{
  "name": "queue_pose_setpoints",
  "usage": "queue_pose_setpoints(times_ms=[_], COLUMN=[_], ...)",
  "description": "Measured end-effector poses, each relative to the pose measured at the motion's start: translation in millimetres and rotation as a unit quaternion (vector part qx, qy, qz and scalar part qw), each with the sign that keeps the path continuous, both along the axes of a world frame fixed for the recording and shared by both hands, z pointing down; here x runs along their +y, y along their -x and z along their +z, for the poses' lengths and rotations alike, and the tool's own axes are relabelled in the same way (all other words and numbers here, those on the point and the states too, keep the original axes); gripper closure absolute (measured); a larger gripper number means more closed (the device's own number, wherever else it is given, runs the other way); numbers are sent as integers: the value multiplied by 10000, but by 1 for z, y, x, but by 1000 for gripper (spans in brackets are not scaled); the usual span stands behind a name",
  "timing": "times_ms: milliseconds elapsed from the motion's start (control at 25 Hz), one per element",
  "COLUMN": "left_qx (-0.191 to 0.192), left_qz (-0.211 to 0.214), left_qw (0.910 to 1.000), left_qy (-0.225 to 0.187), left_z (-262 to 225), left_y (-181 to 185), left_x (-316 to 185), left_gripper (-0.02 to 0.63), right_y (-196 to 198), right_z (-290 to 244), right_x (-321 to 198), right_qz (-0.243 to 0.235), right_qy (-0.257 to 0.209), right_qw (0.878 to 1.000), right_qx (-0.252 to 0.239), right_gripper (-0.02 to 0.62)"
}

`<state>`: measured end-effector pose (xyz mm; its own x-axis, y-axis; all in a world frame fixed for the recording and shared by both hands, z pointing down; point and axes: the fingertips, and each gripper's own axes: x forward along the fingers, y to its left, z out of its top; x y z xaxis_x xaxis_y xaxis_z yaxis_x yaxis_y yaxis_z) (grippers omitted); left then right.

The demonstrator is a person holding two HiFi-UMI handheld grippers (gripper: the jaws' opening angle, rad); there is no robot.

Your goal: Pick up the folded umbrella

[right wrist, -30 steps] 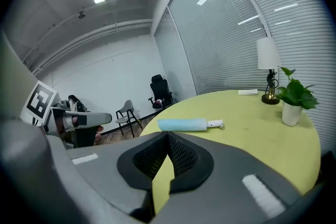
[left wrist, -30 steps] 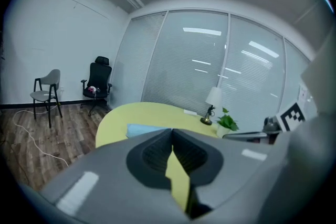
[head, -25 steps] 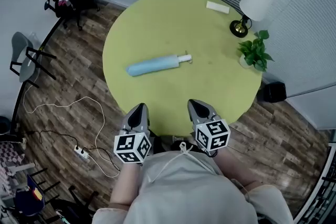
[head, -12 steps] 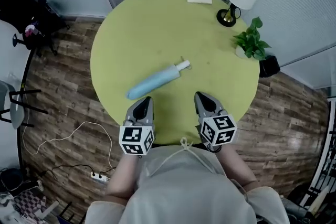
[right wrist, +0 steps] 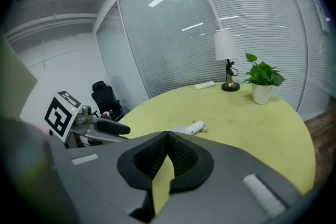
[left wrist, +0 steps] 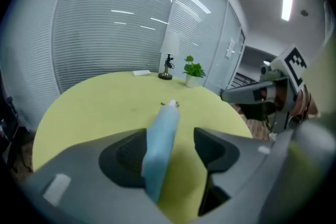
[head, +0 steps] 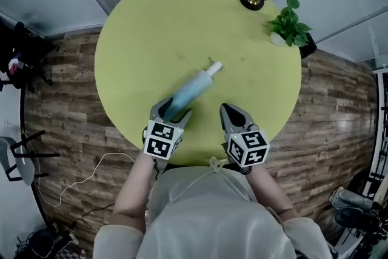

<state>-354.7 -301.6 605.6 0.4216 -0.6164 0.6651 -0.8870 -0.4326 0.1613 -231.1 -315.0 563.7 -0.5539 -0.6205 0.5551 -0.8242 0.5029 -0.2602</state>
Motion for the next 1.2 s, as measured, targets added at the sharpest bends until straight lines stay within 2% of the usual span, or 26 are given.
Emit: queue_pose_setpoints(times_ms=[160, 360, 600, 800, 920, 1040, 1200], left_qx=[-473, -842, -1074, -1395, -1396, -1737, -1820], left_qz=[490, 1121, 1812, 1732, 1746, 1845, 1818], left_qw=[9971, 9849, 9686, 9639, 9592, 9515, 9519], left_qy=[345, 1018, 1325, 1466, 1730, 1745, 1663], left_z=[23, 59, 88, 106, 113, 119, 121], left_y=[1, -11, -30, -30, -31, -35, -37], left_x=[-25, -39, -49, -54, -53, -52, -51], left_gripper=[255, 217, 212, 272, 276, 262, 253], right_y=[3, -6, -18, -32, -40, -41, -42], right_z=[10, 21, 32, 44, 45, 44, 42], right_x=[-5, -9, -12, -10, -12, -17, -17], right_qz=[117, 296, 465, 522, 611, 569, 499], right_qy=[63, 223, 381, 513, 468, 435, 427], right_qw=[9999, 9992, 9978, 9967, 9964, 9969, 9974], right_qx=[96, 179, 275, 342, 345, 324, 298], right_gripper=[595, 595, 595, 595, 595, 595, 595])
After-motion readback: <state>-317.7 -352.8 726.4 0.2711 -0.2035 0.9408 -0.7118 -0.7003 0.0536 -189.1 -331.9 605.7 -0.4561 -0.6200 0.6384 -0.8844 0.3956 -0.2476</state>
